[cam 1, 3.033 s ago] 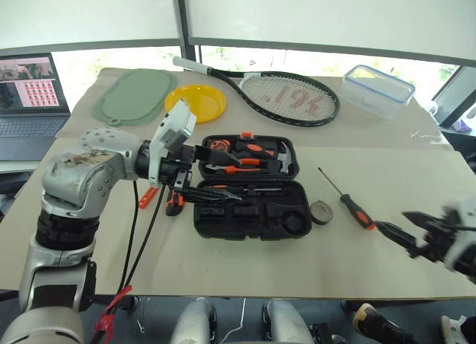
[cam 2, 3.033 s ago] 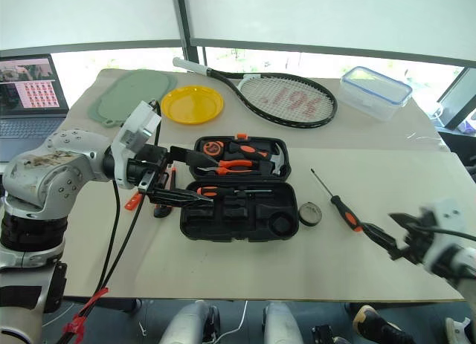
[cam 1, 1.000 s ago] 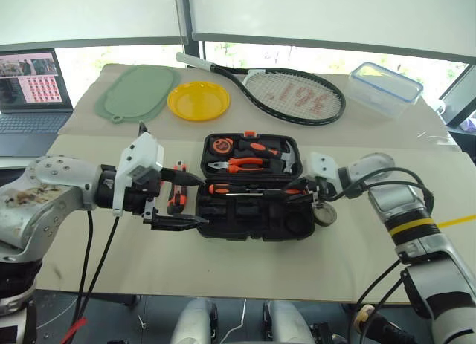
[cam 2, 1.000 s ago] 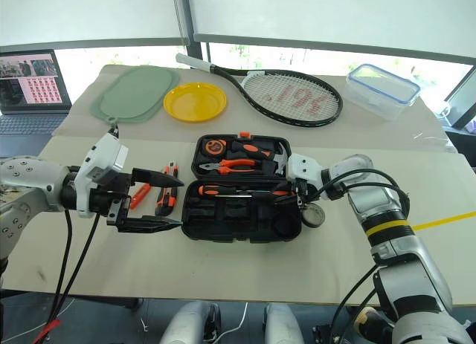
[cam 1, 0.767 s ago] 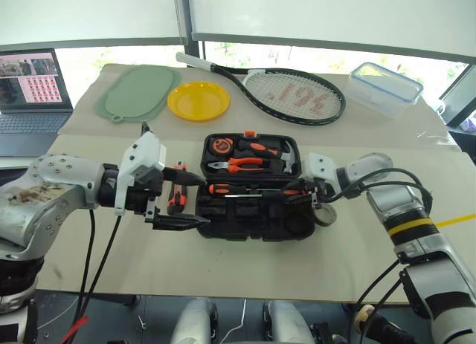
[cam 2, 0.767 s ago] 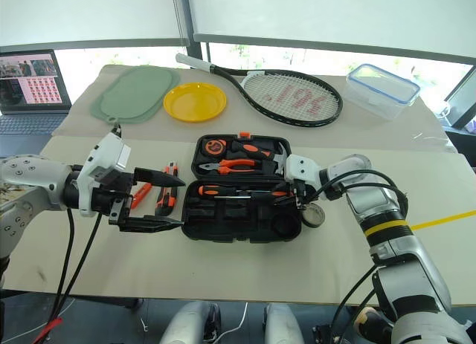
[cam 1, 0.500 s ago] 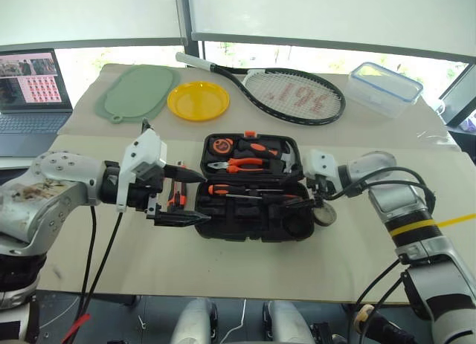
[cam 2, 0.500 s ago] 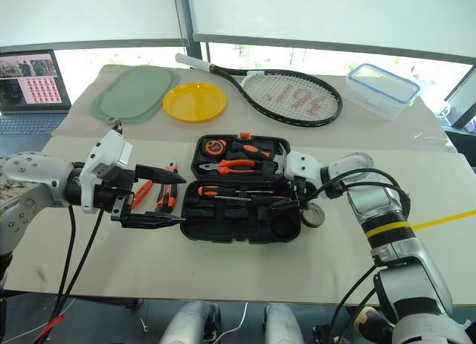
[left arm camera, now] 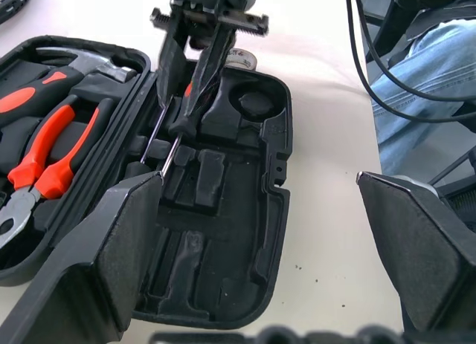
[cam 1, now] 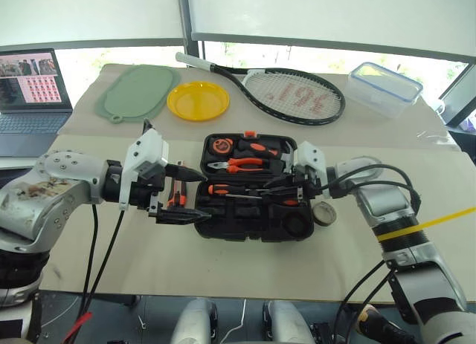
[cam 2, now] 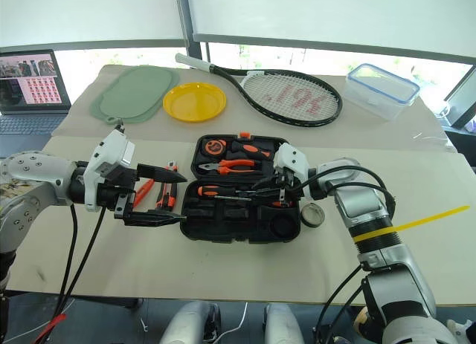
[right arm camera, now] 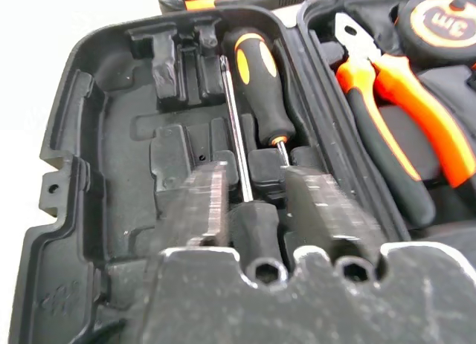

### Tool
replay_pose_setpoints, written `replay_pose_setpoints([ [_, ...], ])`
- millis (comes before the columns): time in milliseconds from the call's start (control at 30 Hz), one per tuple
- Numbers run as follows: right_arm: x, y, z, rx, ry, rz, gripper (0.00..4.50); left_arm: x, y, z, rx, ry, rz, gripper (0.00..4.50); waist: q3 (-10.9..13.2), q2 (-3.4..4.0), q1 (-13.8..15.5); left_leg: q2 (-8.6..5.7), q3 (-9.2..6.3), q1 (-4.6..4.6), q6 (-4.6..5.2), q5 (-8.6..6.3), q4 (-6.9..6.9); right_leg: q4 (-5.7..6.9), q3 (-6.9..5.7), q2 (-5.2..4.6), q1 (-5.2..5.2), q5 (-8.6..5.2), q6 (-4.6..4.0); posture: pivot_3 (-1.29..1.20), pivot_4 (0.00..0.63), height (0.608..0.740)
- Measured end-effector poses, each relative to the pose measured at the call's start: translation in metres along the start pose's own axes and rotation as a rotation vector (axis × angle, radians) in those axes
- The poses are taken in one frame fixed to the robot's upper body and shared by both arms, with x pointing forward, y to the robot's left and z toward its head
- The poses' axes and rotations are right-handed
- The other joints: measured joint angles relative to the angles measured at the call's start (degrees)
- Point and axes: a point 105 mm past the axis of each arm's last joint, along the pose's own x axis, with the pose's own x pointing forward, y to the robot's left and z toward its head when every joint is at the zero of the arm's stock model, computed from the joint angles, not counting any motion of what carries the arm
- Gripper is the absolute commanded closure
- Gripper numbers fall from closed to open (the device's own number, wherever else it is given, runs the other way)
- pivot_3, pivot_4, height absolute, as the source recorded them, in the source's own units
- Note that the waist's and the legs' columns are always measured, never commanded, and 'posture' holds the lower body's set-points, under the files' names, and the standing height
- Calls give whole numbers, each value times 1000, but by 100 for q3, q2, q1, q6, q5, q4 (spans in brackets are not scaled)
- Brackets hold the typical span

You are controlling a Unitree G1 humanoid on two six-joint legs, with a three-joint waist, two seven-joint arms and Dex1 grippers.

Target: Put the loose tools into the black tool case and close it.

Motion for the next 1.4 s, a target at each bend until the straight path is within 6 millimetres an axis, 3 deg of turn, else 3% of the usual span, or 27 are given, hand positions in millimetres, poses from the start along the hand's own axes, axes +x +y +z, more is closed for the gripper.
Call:
replay_pose_setpoints([
  [233, 12, 2, -13, -20, 81, -3, 4484, 0, 0, 0, 0, 0, 0, 0, 0, 0, -9, 1, 0, 6, 0, 0, 0, 0, 0, 0, 6, 0, 0, 0, 150, 738],
  [467, 15, 8, -12, -170, 176, 16, 4484, -2, 3, -1, -6, 0, 11, 0, -4, -5, 1, 0, 0, 19, 0, -1, -2, -1, -1, 0, 19, -1, 0, 0, 150, 738],
  [600, 15, 8, -7, -172, 149, 0, 4484, -2, 6, -2, -6, 7, 28, 0, -4, -5, -1, 1, 0, 20, 0, 0, -2, 1, -1, 0, 18, -1, -1, 0, 150, 738],
  [700, 15, 8, 5, -64, 39, -25, 4484, -5, 10, -8, -28, 9, 89, 0, 0, 0, -11, 2, 2, 10, -1, 1, -4, 4, 4, -1, 4, 0, -2, 0, 150, 738],
  [800, -8, 4, 37, -21, -94, -66, 3706, -15, 19, -23, -94, 4, 225, 0, 4, 6, -14, 11, -3, 2, -2, 1, -6, 6, 2, -2, -5, 0, -2, 0, 150, 738],
  [900, -36, 13, 64, -22, -176, -61, 2710, -40, 21, -50, -213, 20, 426, 0, 4, 6, -27, 15, -4, 2, 1, -1, -14, 2, -2, -8, -4, 0, -2, 0, 150, 738],
  [967, -48, 24, 74, -22, -212, -34, 2166, -60, 15, -70, -303, 43, 548, 0, 5, 4, -60, 16, -4, 2, 2, -3, -17, -1, -4, -12, -3, -1, -2, 0, 150, 738],
  [1067, -60, 40, 81, -8, -240, 17, 993, -94, -8, -103, -435, 107, 743, 0, 9, -1, -81, 17, -3, 8, 5, -7, -19, -6, -7, -22, -1, -3, -5, 0, 150, 738],
  [1167, -63, 52, 85, -6, -249, 64, 21, -121, -28, -120, -502, 163, 871, 0, 9, -3, -50, 15, -3, 20, 2, -7, -18, -3, -12, -30, 6, -5, -12, 0, 150, 738],
  [1267, -64, 59, 86, -5, -249, 89, 21, -132, -34, -124, -530, 176, 934, 0, 9, -4, 28, 15, -7, 40, -1, -8, -17, -5, -20, -38, 9, -19, -37, 0, 150, 738],
  [1400, -63, 59, 88, 1, -259, 76, 21, -125, -26, -114, -508, 157, 921, 0, 9, -4, 86, 12, -8, 39, -9, -10, -17, -2, -23, -45, 8, -21, -54, 0, 150, 738],
])
